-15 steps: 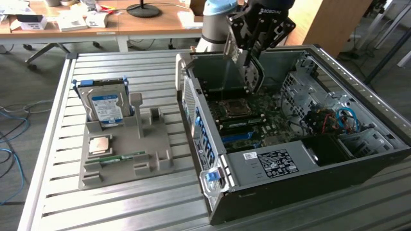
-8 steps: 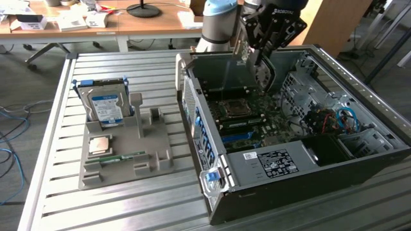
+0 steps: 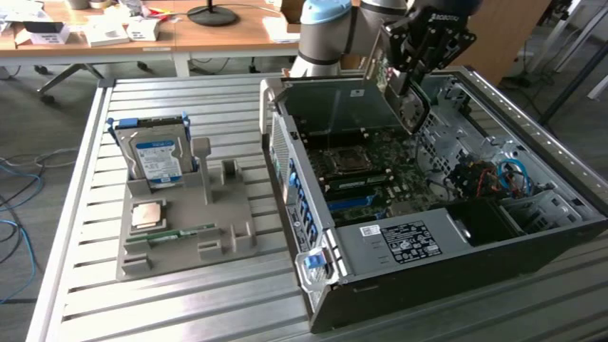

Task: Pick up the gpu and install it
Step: 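Pick up the gpu and move the gpu toward the slot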

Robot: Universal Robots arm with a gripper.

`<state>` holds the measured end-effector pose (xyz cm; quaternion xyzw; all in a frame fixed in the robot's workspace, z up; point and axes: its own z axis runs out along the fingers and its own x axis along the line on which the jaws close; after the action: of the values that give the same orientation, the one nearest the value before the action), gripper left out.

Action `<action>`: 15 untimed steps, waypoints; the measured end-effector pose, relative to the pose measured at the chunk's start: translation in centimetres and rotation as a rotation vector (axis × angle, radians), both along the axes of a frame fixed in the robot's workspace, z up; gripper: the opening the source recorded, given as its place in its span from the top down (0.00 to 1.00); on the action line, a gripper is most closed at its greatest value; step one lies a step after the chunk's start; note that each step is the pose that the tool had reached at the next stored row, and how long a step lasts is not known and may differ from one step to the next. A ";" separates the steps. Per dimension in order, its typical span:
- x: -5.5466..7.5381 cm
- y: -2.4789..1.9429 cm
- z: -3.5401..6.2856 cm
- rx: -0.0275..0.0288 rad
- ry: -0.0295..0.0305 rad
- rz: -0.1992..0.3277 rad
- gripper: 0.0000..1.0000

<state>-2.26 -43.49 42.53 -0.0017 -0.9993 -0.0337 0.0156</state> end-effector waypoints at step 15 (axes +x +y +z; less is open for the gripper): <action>5.1 0.01 0.00 0.0001 -0.0001 0.000 0.74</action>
<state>2.81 -43.48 42.53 -0.0017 -0.9993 -0.0338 0.0156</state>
